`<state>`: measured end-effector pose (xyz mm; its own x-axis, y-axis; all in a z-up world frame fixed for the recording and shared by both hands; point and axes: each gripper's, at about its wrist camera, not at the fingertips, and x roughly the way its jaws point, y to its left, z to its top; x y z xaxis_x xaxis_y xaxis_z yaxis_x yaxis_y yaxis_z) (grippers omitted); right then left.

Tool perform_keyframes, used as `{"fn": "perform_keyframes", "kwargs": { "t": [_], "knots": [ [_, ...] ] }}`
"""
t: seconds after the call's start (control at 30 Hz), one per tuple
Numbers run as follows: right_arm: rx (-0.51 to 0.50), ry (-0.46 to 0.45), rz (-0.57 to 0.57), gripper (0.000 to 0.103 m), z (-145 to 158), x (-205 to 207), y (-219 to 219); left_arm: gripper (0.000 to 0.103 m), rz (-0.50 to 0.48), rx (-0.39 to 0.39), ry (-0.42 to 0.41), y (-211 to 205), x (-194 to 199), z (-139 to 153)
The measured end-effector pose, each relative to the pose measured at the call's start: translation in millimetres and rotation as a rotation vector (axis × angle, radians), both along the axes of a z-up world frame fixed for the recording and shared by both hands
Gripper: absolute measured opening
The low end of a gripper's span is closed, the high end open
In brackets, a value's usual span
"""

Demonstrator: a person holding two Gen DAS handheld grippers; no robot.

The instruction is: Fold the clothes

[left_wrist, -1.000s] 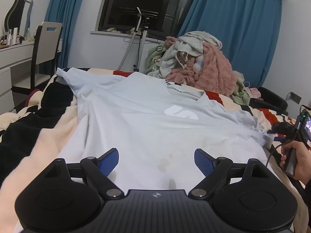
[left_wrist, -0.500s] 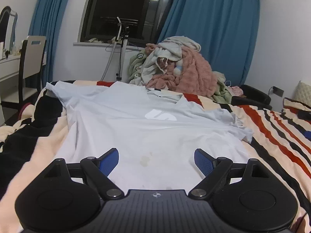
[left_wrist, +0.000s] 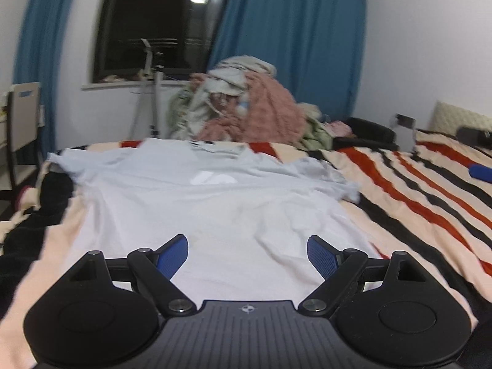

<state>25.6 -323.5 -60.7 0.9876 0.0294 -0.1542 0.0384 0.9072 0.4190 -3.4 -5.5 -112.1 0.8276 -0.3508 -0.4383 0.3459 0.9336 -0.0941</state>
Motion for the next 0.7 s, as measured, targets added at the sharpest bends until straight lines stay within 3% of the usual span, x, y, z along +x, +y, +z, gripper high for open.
{"fn": "perform_keyframes", "kwargs": {
  "t": [0.23,0.33,0.53,0.7],
  "knots": [
    [0.086,-0.025,-0.088,0.083,-2.7,-10.7,-39.2,0.075,-0.186,-0.135,0.188,-39.1,8.8,-17.2],
    [0.187,-0.013,-0.078,0.083,-14.6,-6.6,-54.1,0.065,-0.257,-0.154,0.268,-58.6,11.9,-34.0],
    [0.248,0.019,-0.068,0.083,-26.5,3.0,-58.2,0.053,-0.37,-0.102,0.379,-89.0,9.1,-71.4],
    [0.267,0.044,-0.049,0.083,-31.2,8.3,-56.4,0.049,-0.395,0.022,0.363,-110.3,-6.7,-94.5]
  ]
}}
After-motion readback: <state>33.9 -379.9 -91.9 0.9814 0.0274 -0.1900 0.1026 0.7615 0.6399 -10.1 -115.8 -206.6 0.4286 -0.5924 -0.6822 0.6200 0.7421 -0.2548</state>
